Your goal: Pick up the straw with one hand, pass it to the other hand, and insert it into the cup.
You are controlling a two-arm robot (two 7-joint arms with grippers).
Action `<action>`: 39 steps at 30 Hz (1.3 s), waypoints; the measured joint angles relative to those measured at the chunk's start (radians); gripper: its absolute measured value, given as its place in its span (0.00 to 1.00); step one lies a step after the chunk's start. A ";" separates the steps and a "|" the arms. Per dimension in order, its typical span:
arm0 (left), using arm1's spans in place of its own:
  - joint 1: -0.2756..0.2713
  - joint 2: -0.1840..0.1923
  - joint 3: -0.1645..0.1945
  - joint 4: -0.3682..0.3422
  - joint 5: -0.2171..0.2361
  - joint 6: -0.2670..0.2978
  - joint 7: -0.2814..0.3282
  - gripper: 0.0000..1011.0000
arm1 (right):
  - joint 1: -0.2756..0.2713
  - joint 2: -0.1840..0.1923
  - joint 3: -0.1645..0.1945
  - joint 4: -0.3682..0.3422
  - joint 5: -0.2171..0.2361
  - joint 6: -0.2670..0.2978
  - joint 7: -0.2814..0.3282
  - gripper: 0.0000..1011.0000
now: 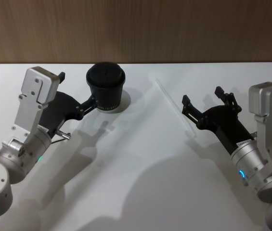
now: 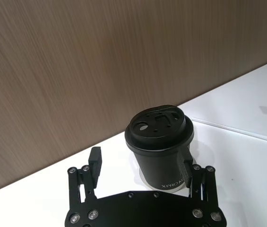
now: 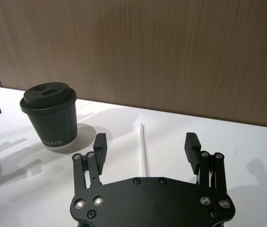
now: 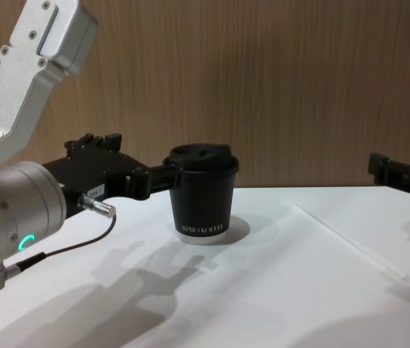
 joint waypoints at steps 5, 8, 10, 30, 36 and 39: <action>0.000 0.000 0.000 0.000 0.000 0.000 0.000 0.99 | 0.000 0.000 0.000 0.000 0.000 0.000 0.000 0.99; 0.000 0.000 0.000 0.000 0.000 0.000 0.000 0.99 | 0.000 0.000 0.000 0.000 0.000 0.000 0.000 0.99; 0.000 0.000 0.000 0.000 0.000 0.000 0.000 0.99 | 0.000 0.000 0.000 0.000 0.000 0.000 0.000 0.99; 0.000 0.000 0.000 0.000 0.000 0.000 0.000 0.99 | 0.000 0.000 0.001 0.000 0.000 0.003 0.001 0.99; 0.000 0.000 0.000 0.000 0.000 0.000 0.000 0.99 | 0.004 0.010 0.002 0.000 0.001 0.020 0.019 0.99; 0.000 0.000 0.000 0.000 0.000 0.000 0.000 0.99 | 0.007 0.016 0.001 0.000 0.002 0.029 0.031 0.99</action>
